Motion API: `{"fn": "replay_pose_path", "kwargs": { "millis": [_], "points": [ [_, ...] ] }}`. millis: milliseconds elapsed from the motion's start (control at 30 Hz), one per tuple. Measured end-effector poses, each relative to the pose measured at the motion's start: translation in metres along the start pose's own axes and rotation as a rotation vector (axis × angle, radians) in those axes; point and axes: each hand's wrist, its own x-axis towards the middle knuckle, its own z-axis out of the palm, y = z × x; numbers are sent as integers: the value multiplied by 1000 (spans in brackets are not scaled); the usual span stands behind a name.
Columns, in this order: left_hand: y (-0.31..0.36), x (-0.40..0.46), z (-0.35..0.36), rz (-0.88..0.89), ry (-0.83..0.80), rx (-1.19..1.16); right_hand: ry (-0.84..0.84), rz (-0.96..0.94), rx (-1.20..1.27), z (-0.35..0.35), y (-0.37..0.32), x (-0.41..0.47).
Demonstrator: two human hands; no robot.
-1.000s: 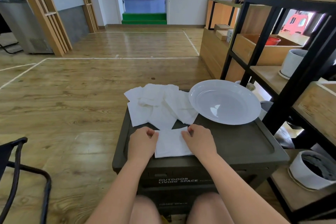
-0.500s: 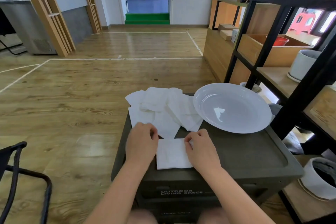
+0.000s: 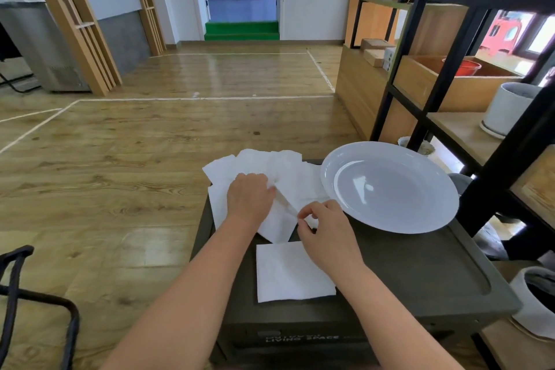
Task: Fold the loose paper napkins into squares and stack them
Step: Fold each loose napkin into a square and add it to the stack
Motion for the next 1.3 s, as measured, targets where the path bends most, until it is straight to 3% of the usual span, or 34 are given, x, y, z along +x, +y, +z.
{"fn": "replay_pose_path", "kwargs": {
  "millis": [200,333,433,533,667,800,900,1100,1300],
  "points": [
    [7,-30,-29,171,202,-39,21,14,51,-6,0,0],
    [7,-65,-72,221,448,-326,79,17,241,-21,-7,2],
    [3,-78,-105,67,232,-698,-19,-2,506,-41,-17,-1],
    [0,-84,-122,88,-25,-985,-136,7,716,-59,-23,-8],
    [5,-94,-116,-121,-106,-1168,-81,122,745,-56,-30,-17],
    [8,-107,-87,-373,-278,-1060,-35,246,681,-38,-27,-24],
    [8,-116,-63,-481,-296,-958,-77,308,539,-26,-12,-27],
    [7,-133,-45,-403,-200,-650,-45,215,126,-14,9,-38],
    [9,-138,-36,-374,-149,-462,-7,160,-17,-7,13,-42]
  ]
}}
